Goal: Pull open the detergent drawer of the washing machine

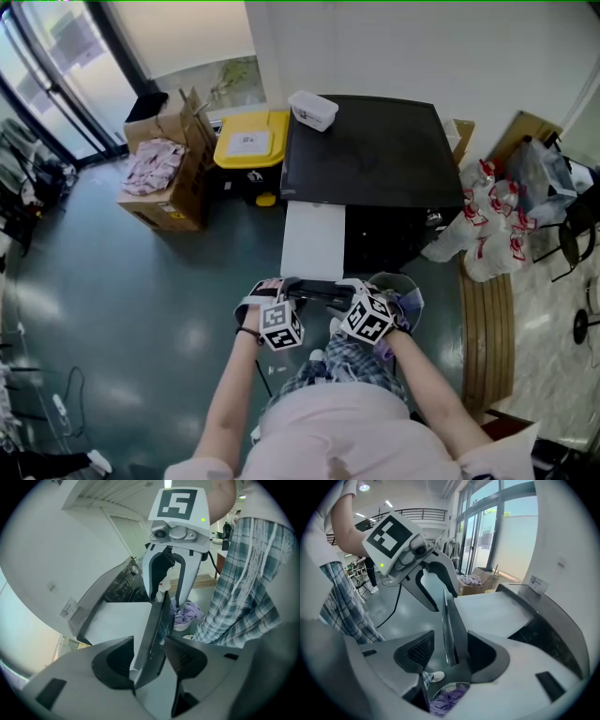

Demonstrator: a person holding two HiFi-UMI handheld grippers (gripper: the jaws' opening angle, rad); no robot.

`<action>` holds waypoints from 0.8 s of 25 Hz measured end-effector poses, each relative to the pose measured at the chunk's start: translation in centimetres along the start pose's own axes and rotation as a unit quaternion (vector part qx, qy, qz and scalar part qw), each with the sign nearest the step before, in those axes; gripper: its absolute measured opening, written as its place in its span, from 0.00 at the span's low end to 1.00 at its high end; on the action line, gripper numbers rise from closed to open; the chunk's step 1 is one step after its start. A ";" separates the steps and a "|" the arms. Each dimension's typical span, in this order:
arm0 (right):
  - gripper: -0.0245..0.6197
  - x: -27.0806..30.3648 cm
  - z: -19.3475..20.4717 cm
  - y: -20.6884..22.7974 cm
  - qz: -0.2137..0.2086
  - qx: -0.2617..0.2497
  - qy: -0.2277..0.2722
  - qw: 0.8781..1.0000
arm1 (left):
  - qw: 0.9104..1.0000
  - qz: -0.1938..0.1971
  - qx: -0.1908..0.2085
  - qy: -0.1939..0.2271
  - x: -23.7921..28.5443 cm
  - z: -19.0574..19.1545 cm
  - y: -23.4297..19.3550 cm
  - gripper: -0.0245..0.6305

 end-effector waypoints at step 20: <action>0.13 -16.2 -6.3 10.8 0.306 0.149 0.295 0.893 | 0.881 -0.284 -0.252 0.283 -8.3 -8.0 -13.9 0.16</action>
Point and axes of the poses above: the fingertips, and each gripper's own axes: x forward along the fingers, y to its right, z out of its underside, the point moved 5 cm from there along -x, backward along the fingers, and after that the axes turned 15 degrees about y, right-handed, at the moved point
